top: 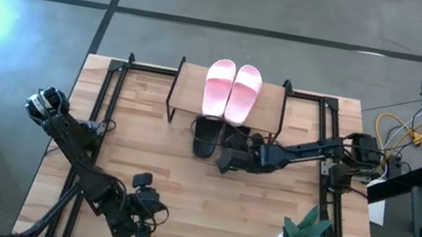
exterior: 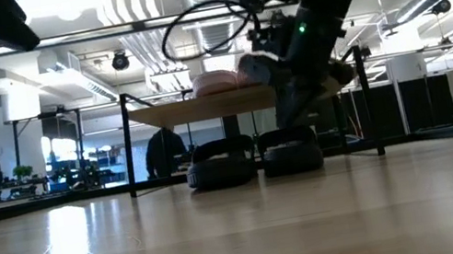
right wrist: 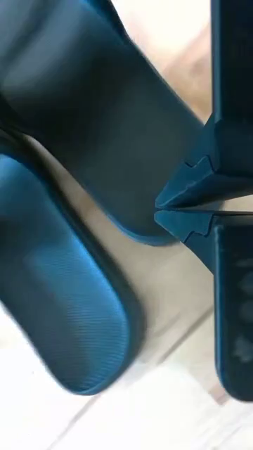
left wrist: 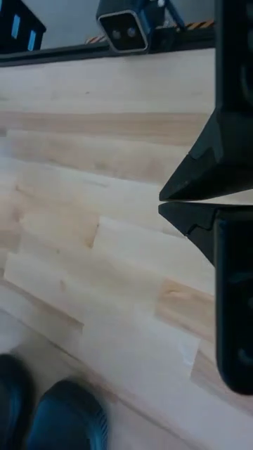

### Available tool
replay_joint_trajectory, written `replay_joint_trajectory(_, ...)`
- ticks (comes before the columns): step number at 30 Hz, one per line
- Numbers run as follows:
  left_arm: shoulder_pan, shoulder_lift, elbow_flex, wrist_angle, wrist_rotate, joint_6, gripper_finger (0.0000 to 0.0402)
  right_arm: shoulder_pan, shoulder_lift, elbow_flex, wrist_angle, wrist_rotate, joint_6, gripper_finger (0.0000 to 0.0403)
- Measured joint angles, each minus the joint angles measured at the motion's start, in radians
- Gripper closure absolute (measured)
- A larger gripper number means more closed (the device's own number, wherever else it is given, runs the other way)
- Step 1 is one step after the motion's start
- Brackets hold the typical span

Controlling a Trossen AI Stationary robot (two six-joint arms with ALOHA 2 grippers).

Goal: Pick and place slides into the shelf
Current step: Adjust the black slides under the shelf

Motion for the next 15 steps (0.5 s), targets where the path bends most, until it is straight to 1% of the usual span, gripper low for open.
replay_joint_trajectory(2, 0.007, -0.003, -0.001, -0.004, -0.001, 0.0, 0.0402, 0.0, -0.018, 0.0, -0.004, 0.026, -0.008, 0.0394)
replay_joint_trajectory(7, 0.026, -0.008, -0.01, -0.019, -0.003, 0.0, 0.0402, 0.003, -0.058, -0.001, -0.039, 0.03, -0.005, 0.0394)
replay_joint_trajectory(12, 0.086, -0.01, -0.081, 0.014, -0.003, -0.026, 0.0402, 0.075, -0.144, 0.004, -0.038, 0.033, -0.002, 0.0394)
replay_joint_trajectory(15, 0.145, -0.01, -0.158, 0.124, 0.0, -0.026, 0.0402, 0.141, -0.21, 0.004, -0.046, 0.079, 0.034, 0.0394)
